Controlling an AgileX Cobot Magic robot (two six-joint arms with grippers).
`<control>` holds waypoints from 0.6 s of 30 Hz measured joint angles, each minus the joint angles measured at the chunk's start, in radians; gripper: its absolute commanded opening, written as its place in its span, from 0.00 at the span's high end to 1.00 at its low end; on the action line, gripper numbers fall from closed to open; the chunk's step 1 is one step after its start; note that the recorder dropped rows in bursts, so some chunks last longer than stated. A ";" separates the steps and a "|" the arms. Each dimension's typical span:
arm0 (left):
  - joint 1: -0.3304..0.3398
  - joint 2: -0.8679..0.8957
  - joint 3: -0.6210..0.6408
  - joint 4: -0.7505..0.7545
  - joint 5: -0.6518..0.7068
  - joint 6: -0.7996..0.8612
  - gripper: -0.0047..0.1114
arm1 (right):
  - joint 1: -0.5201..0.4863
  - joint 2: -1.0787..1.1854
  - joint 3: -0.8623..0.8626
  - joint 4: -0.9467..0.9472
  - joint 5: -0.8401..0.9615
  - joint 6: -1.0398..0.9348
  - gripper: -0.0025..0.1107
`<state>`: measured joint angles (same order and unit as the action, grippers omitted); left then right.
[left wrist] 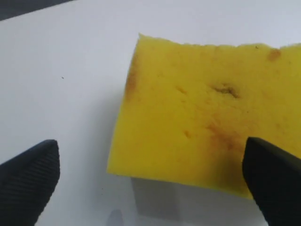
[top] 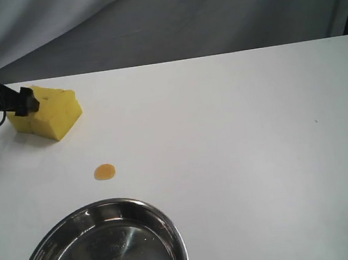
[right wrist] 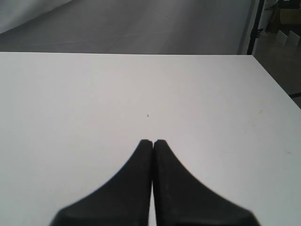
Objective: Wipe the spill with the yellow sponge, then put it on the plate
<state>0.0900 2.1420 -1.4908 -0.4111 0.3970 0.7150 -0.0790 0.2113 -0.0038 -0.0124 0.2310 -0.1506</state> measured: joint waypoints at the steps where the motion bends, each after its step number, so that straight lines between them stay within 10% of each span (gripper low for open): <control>1: 0.000 0.004 0.000 0.000 0.006 0.007 0.06 | 0.000 0.000 0.000 0.000 0.000 0.000 0.98; 18: 0.000 0.035 0.000 -0.179 0.067 0.095 0.06 | 0.000 0.000 0.000 0.000 0.000 0.000 0.98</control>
<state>0.0900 2.1765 -1.4908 -0.5901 0.4635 0.8098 -0.0790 0.2113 -0.0038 -0.0124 0.2310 -0.1506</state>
